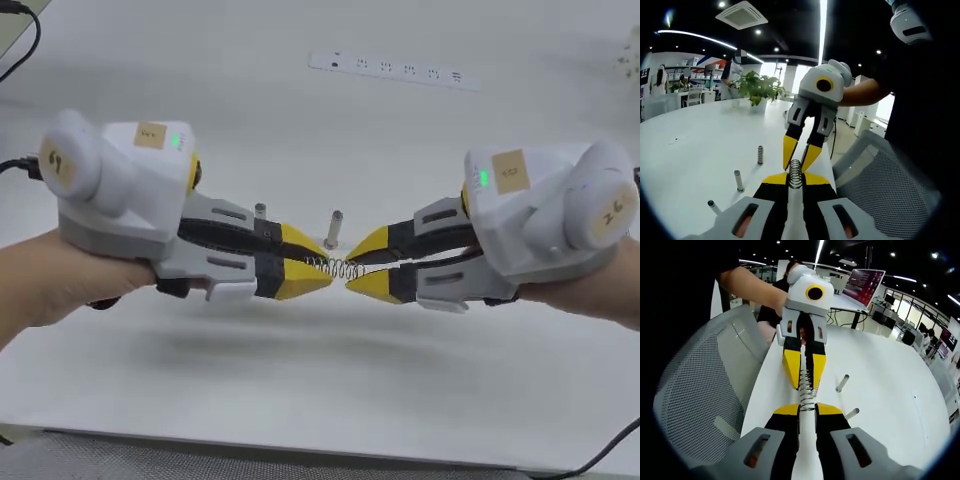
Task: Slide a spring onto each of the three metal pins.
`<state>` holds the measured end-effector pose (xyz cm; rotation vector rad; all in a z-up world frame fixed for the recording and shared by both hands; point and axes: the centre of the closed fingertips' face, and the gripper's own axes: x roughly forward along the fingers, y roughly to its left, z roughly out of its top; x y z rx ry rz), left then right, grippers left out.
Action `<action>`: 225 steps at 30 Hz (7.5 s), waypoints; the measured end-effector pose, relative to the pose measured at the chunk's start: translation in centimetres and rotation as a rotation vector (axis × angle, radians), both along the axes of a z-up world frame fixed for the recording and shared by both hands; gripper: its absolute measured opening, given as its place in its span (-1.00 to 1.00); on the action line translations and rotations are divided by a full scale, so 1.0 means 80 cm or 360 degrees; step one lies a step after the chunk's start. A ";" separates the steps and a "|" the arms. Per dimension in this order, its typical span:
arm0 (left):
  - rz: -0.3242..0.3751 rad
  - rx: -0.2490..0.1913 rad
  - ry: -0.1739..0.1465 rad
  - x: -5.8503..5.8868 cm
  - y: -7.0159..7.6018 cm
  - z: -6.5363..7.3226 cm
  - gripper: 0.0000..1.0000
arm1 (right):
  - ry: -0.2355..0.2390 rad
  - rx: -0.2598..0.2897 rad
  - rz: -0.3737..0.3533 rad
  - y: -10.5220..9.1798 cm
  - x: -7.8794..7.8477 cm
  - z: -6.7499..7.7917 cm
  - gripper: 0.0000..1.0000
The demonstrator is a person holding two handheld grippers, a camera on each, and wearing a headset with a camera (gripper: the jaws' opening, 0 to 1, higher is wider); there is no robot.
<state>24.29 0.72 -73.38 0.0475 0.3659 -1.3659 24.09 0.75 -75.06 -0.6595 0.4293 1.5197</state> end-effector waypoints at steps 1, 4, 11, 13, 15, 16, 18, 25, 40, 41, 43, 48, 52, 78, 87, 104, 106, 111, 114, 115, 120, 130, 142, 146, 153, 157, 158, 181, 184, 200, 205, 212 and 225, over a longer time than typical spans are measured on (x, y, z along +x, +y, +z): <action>-0.0001 0.0000 -0.0003 0.000 0.000 0.000 -0.96 | -0.0001 0.0000 0.0000 0.000 0.000 0.000 -0.82; -0.0002 0.0000 -0.0001 0.000 0.000 0.001 -0.96 | 0.0001 0.0001 0.0000 -0.001 0.001 0.000 -0.82; -0.0004 -0.0004 0.0012 -0.001 0.000 0.001 -0.96 | 0.0036 0.0021 -0.0006 -0.002 0.002 0.000 -0.83; -0.0005 -0.0006 0.0016 -0.001 0.000 0.000 -0.96 | 0.0052 0.0018 -0.0009 -0.003 0.002 -0.001 -0.84; -0.0005 -0.0010 0.0026 -0.002 0.000 -0.001 -0.96 | 0.0046 0.0016 -0.0002 -0.003 0.002 -0.001 -0.84; -0.0004 -0.0013 0.0031 -0.002 0.000 -0.002 -0.96 | 0.0042 0.0016 0.0002 -0.003 0.002 0.000 -0.85; -0.0001 -0.0016 0.0032 -0.002 0.000 -0.003 -0.96 | 0.0036 0.0025 0.0001 -0.004 0.003 0.004 -0.85; 0.0010 -0.0002 0.0037 0.001 0.001 -0.007 -0.96 | 0.0028 0.0048 0.0000 -0.001 0.004 0.015 -0.86; 0.0040 -0.0009 0.0018 0.007 0.004 -0.005 -0.96 | 0.0051 0.0130 0.0001 0.009 0.007 0.035 -0.85; 0.0044 -0.0008 0.0013 0.008 0.005 -0.004 -0.96 | 0.0056 0.0140 -0.0003 0.010 0.007 0.036 -0.85; 0.0048 -0.0007 0.0010 0.009 0.005 -0.004 -0.96 | 0.0067 0.0155 -0.0011 0.011 0.006 0.039 -0.85; 0.0049 0.0006 -0.0007 0.008 0.002 -0.006 -0.96 | 0.0127 0.0246 -0.0039 0.020 0.006 0.051 -0.84; 0.0053 0.0025 -0.0026 0.009 0.002 -0.008 -0.96 | 0.0125 0.0250 -0.0051 0.023 0.005 0.052 -0.84; 0.0085 -0.0006 -0.0074 0.014 0.000 0.002 -0.96 | 0.0176 0.0509 -0.0246 0.048 0.007 0.074 -0.85; 0.0097 -0.0002 -0.0088 0.014 -0.001 0.004 -0.94 | 0.0156 0.0505 -0.0251 0.048 0.008 0.077 -0.85; 0.0112 0.0002 -0.0088 0.013 0.000 0.004 -0.83 | 0.0132 0.0494 -0.0260 0.048 0.008 0.078 -0.85; 0.0118 0.0011 -0.0074 0.014 0.001 0.002 -0.81 | 0.0126 0.0492 -0.0263 0.047 0.009 0.077 -0.85; 0.0143 0.0021 -0.0075 0.015 0.006 -0.002 -0.71 | 0.0129 0.0496 -0.0275 0.046 0.010 0.077 -0.85; 0.0159 0.0032 -0.0073 0.016 0.010 -0.004 -0.64 | 0.0121 0.0489 -0.0275 0.046 0.009 0.076 -0.85; 0.0166 0.0036 -0.0077 0.017 0.012 -0.005 -0.60 | 0.0123 0.0489 -0.0276 0.046 0.010 0.075 -0.85; 0.0196 0.0050 -0.0081 0.018 0.020 -0.007 -0.49 | 0.0117 0.0489 -0.0288 0.045 0.012 0.075 -0.84; 0.0291 0.0092 -0.0100 0.017 0.047 -0.014 -0.21 | 0.0084 0.0480 -0.0314 0.039 0.022 0.073 -0.84; 0.0460 0.0149 -0.0060 0.021 0.097 -0.031 0.10 | 0.0043 0.0438 -0.0335 0.032 0.024 0.066 -0.84; 0.0512 0.0164 -0.0058 0.021 0.110 -0.036 0.19 | 0.0036 0.0438 -0.0357 0.028 0.028 0.065 -0.84; 0.0662 0.0105 -0.0068 0.022 0.125 -0.035 0.64 | 0.0032 0.0452 -0.0440 0.017 0.039 0.064 -0.84; 0.0696 0.0082 -0.0061 0.021 0.130 -0.034 0.78 | 0.0030 0.0459 -0.0495 0.012 0.046 0.060 -0.84; 0.0700 0.0077 -0.0059 0.021 0.131 -0.034 0.82 | 0.0032 0.0459 -0.0507 0.011 0.047 0.059 -0.84; 0.0824 0.0053 -0.0052 0.025 0.151 -0.033 0.96 | 0.0092 0.0570 -0.0775 -0.003 0.104 0.054 -0.84; 0.0841 0.0036 -0.0040 0.025 0.153 -0.032 0.96 | 0.0099 0.0567 -0.0781 -0.001 0.108 0.052 -0.84; 0.0836 0.0041 -0.0022 0.025 0.150 -0.033 0.96 | 0.0121 0.0539 -0.0801 0.008 0.125 0.032 -0.84; 0.0833 0.0048 -0.0018 0.024 0.151 -0.035 0.96 | 0.0123 0.0518 -0.0812 0.007 0.129 0.023 -0.84; 0.0837 0.0061 -0.0010 0.024 0.155 -0.037 0.96 | 0.0135 0.0520 -0.0816 0.009 0.131 0.020 -0.84; 0.0848 0.0079 0.0009 0.022 0.155 -0.043 0.96 | 0.0157 0.0509 -0.0821 0.010 0.135 0.011 -0.84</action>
